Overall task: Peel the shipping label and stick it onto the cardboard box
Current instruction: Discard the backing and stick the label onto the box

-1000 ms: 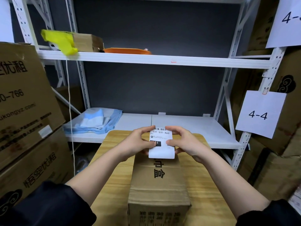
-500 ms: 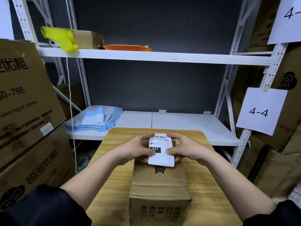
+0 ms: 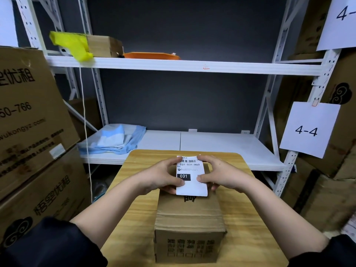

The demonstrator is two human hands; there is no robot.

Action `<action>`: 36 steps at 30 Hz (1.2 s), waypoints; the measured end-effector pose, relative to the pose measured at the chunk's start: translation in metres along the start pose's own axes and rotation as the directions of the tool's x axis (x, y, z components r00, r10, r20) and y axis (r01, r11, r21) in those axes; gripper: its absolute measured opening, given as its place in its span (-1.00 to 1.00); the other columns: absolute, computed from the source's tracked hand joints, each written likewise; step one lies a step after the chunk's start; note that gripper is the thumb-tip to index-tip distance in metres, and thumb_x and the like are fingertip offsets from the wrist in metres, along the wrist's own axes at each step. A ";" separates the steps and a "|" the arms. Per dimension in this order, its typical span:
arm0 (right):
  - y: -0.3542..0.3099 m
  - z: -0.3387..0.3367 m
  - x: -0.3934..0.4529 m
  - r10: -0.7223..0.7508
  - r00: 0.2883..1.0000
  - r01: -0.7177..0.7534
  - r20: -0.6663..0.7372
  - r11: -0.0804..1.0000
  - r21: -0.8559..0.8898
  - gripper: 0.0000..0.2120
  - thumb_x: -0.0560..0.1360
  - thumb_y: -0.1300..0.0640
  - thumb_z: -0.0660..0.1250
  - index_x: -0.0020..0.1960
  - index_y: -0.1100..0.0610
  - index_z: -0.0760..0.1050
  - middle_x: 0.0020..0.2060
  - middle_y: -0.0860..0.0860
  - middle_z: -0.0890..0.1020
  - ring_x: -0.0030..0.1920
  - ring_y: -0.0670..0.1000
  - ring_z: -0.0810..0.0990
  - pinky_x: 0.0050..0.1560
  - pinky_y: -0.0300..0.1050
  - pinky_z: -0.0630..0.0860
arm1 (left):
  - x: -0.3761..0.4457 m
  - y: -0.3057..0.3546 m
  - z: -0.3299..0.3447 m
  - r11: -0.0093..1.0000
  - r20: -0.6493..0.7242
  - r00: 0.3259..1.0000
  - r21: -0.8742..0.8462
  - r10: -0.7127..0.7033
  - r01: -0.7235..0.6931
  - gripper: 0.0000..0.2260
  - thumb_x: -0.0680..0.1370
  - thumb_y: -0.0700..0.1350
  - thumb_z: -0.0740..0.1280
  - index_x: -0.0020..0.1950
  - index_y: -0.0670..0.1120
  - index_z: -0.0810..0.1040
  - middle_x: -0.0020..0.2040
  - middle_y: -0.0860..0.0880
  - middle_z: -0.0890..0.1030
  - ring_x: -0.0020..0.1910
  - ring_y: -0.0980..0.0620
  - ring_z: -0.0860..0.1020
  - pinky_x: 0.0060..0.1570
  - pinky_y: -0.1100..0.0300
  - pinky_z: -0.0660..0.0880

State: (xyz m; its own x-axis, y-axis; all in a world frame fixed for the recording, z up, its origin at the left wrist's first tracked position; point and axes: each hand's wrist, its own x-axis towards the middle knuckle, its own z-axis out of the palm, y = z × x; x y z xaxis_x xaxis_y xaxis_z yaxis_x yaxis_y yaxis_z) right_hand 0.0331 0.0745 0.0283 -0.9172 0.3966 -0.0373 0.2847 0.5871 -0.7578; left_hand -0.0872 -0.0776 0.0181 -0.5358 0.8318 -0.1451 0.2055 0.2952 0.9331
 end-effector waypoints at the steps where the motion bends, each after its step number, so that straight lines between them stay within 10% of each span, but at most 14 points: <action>1: 0.000 0.000 -0.001 0.006 1.000 -0.006 0.008 1.000 0.010 -0.33 0.47 0.23 0.37 0.50 0.05 0.18 0.32 0.01 0.34 -0.39 -0.09 0.52 -0.44 -0.31 0.51 | -0.001 0.000 0.000 1.000 0.002 1.000 0.011 -0.005 0.005 -0.28 0.46 -0.36 0.38 0.53 -0.01 0.18 0.29 -0.07 0.44 -0.30 0.11 0.60 -0.32 0.28 0.59; 11: 0.001 0.010 -0.008 0.100 0.990 -0.101 0.096 0.995 0.005 -0.32 0.47 0.25 0.36 0.51 0.08 0.13 -0.13 0.06 0.58 -0.44 -0.09 0.51 -0.43 -0.30 0.51 | -0.013 0.001 0.004 0.981 0.015 0.999 0.188 -0.048 0.044 -0.34 0.50 -0.26 0.37 0.52 -0.02 0.16 0.26 0.06 0.31 -0.23 0.08 0.55 -0.40 0.32 0.56; 20: 0.001 0.024 -0.012 0.086 0.994 -0.074 0.064 0.983 -0.167 -0.34 0.52 0.19 0.30 0.53 0.10 0.07 0.47 0.03 0.14 -0.37 -0.06 0.51 -0.44 -0.28 0.51 | -0.016 -0.003 0.010 0.953 -0.008 0.999 0.299 -0.052 0.052 -0.38 0.53 -0.26 0.30 0.53 -0.02 0.14 0.10 -0.07 0.45 -0.38 0.10 0.49 -0.39 0.29 0.55; 24: -0.001 0.029 -0.010 0.076 0.996 -0.054 0.052 0.938 -0.342 -0.37 0.53 0.12 0.24 0.53 0.10 0.07 0.52 -0.02 0.09 0.06 0.11 0.60 -0.02 -0.04 0.58 | -0.014 -0.002 0.012 0.929 -0.015 0.999 0.367 -0.039 0.042 -0.37 0.52 -0.25 0.30 0.54 -0.02 0.14 0.10 -0.03 0.43 -0.34 0.09 0.50 -0.37 0.26 0.56; 27: -0.003 0.032 -0.009 0.042 0.998 -0.017 0.040 0.870 -0.492 -0.38 0.53 0.08 0.22 0.53 0.10 0.08 0.54 0.01 0.10 0.45 0.05 0.28 0.31 -0.12 0.32 | -0.012 -0.001 0.013 0.912 -0.021 0.998 0.405 -0.051 0.055 -0.38 0.51 -0.25 0.31 0.53 -0.02 0.17 0.11 -0.06 0.46 -0.31 0.05 0.51 -0.32 0.20 0.59; 36: -0.009 0.035 -0.010 0.052 0.998 -0.032 0.018 0.810 -0.585 -0.46 0.54 0.11 0.20 0.49 0.12 0.17 0.48 0.04 0.24 0.36 0.13 0.38 0.19 -0.06 0.39 | -0.010 0.005 0.016 0.839 -0.011 0.998 0.541 -0.070 0.064 -0.54 0.49 -0.25 0.29 0.39 -0.10 0.34 0.04 -0.07 0.50 -0.41 -0.01 0.53 -0.42 0.21 0.56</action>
State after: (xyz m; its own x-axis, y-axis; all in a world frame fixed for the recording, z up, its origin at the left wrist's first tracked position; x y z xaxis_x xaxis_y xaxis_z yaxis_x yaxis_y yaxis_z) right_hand 0.0298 0.0400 0.0126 -0.9059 0.4143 -0.0883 0.4232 0.8759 -0.2316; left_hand -0.0673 -0.0769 0.0189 -0.5577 0.8041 -0.2060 0.5809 0.5554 0.5951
